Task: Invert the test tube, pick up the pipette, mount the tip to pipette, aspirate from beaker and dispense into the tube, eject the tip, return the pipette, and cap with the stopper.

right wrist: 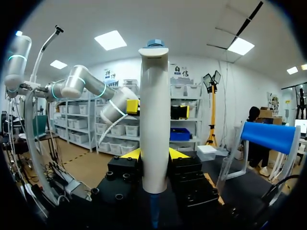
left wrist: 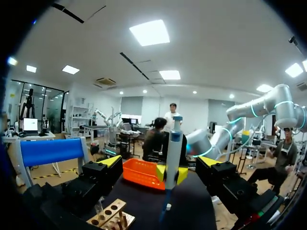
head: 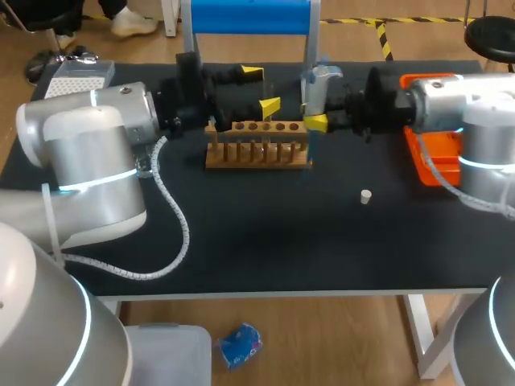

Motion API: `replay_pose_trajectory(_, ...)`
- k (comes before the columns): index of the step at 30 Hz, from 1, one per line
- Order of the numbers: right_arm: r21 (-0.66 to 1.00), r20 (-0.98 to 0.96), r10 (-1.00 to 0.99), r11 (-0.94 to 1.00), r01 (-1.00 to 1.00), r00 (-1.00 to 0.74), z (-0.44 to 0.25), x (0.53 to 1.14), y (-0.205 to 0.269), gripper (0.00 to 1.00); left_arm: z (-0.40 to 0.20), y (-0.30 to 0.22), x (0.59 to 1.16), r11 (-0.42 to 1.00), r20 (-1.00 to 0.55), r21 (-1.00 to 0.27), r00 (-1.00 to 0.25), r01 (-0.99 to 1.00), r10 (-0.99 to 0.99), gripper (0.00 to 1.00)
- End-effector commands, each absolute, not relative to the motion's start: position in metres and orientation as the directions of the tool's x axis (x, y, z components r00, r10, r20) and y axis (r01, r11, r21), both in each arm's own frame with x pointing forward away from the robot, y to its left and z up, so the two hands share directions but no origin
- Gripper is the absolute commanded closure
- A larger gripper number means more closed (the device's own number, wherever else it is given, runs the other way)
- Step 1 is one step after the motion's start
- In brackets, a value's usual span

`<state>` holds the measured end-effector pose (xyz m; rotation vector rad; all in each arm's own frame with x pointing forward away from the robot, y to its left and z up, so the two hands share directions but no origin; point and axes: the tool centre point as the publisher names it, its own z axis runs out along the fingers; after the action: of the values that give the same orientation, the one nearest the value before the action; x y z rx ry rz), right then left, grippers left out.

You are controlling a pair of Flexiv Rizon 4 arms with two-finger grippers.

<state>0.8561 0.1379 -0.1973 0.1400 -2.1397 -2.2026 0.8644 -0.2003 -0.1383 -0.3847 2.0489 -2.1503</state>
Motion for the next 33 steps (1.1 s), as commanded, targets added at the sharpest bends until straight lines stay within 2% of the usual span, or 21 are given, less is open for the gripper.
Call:
replay_pose_trajectory(1,0.999,-0.029,-0.106,-0.039,-0.025,-0.994,-0.187,0.852,0.101,1.0,-0.142,-0.204,0.864,-0.074,0.082,-0.995,-0.949,-0.062,-0.305,0.0)
replay_pose_trajectory(12,0.994,-0.06,-0.122,-0.096,-0.048,-0.991,-0.162,0.88,0.026,1.0,-0.142,-0.204,0.864,-0.074,0.082,-0.995,-0.949,-0.062,-0.305,0.0)
replay_pose_trajectory(33,0.997,-0.074,0.015,-0.017,-0.074,-0.997,-0.142,0.917,-0.101,1.0,-0.142,-0.204,0.864,-0.074,0.082,-0.995,-0.949,-0.062,-0.305,0.0)
